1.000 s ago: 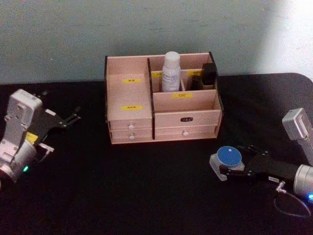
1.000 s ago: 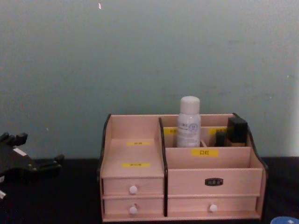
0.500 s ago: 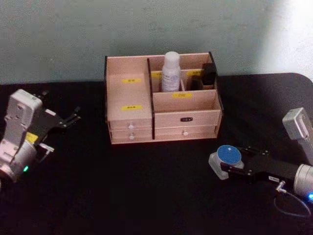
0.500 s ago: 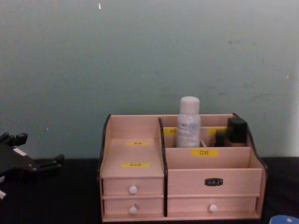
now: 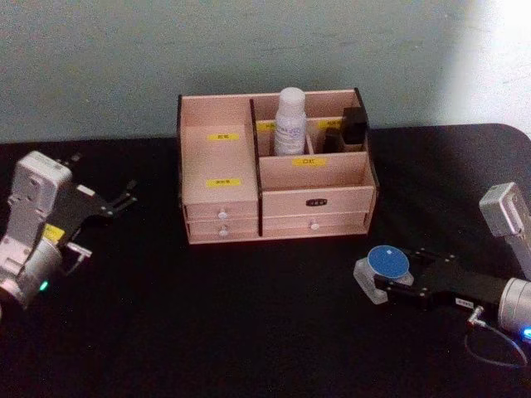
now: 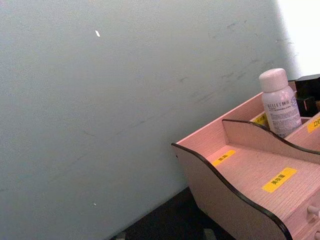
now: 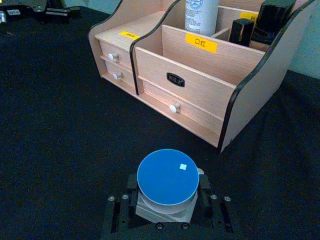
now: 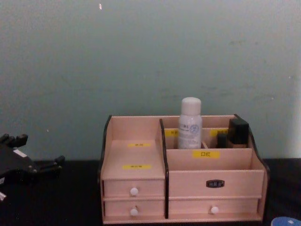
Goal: Pick up the facial cleanser and watermelon frost from the table and place them into the tiered storage box.
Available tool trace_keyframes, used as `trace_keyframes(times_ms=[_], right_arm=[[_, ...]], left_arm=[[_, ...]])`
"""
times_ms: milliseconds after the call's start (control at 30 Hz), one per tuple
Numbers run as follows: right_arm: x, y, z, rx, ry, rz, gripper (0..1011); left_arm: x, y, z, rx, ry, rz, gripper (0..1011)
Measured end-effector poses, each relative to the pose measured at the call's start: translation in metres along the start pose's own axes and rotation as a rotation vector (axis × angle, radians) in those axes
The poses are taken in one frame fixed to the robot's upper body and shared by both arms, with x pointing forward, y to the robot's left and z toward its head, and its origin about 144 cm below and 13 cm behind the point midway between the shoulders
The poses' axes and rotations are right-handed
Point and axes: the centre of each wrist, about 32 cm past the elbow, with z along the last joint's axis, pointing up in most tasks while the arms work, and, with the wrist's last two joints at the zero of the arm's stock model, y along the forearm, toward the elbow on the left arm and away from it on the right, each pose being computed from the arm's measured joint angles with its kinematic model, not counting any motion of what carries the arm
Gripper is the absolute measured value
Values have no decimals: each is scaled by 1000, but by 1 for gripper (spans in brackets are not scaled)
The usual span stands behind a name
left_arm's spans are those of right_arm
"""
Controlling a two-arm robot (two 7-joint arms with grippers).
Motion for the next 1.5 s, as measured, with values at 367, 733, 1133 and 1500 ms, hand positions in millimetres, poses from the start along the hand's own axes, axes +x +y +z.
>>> trace_keyframes(times_ms=[367, 733, 1133, 1500], right_arm=[[0, 0, 0, 0, 0, 0, 719], [0, 0, 0, 3, -8, 1, 719], [1, 0, 5, 25, -24, 13, 719], [5, 5, 19, 51, -53, 30, 719]], left_arm=[[0, 0, 0, 0, 0, 0, 1001], [0, 0, 0, 0, 0, 0, 1001], [0, 0, 0, 0, 0, 0, 1001], [0, 0, 0, 0, 0, 0, 1001]])
